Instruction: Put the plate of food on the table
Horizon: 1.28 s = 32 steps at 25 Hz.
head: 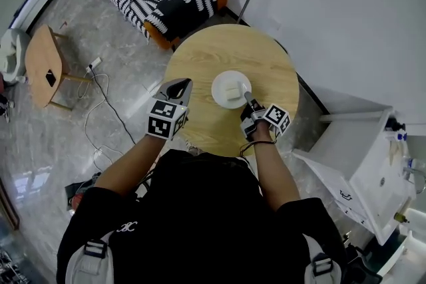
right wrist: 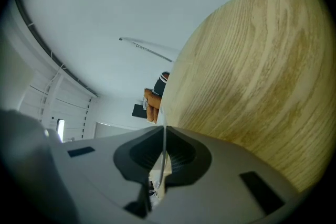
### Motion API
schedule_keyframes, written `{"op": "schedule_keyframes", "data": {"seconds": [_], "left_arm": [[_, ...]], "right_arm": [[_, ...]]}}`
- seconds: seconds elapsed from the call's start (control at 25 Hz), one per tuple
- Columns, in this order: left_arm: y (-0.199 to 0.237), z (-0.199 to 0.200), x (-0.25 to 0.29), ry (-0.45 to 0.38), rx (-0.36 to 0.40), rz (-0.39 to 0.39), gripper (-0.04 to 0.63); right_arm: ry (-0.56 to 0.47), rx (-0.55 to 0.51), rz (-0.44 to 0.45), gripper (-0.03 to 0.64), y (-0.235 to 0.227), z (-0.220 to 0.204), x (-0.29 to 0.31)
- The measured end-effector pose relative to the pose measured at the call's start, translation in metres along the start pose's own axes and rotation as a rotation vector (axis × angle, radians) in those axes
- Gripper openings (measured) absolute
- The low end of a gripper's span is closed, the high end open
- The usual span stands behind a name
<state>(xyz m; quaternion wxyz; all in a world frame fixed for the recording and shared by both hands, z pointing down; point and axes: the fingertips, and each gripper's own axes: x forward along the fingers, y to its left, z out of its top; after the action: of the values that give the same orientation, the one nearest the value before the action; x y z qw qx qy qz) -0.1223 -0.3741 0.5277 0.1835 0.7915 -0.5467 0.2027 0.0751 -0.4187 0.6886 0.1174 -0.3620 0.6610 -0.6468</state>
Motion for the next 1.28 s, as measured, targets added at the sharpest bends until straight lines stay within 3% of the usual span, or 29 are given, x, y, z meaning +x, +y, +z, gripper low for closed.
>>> {"op": "schedule_keyframes", "data": {"seconds": [0.84, 1.04, 1.28], "left_arm": [[0.018, 0.001, -0.003, 0.007, 0.008, 0.01, 0.008], [0.018, -0.002, -0.001, 0.008, 0.003, -0.007, 0.008], [0.021, 0.002, -0.001, -0.011, -0.005, -0.029, 0.008]], "right_arm": [[0.015, 0.057, -0.118, 0.02, -0.027, -0.011, 0.029], [0.029, 0.066, -0.267, 0.026, -0.036, -0.012, 0.029], [0.079, -0.162, -0.479, 0.057, -0.041, -0.013, 0.03]]}}
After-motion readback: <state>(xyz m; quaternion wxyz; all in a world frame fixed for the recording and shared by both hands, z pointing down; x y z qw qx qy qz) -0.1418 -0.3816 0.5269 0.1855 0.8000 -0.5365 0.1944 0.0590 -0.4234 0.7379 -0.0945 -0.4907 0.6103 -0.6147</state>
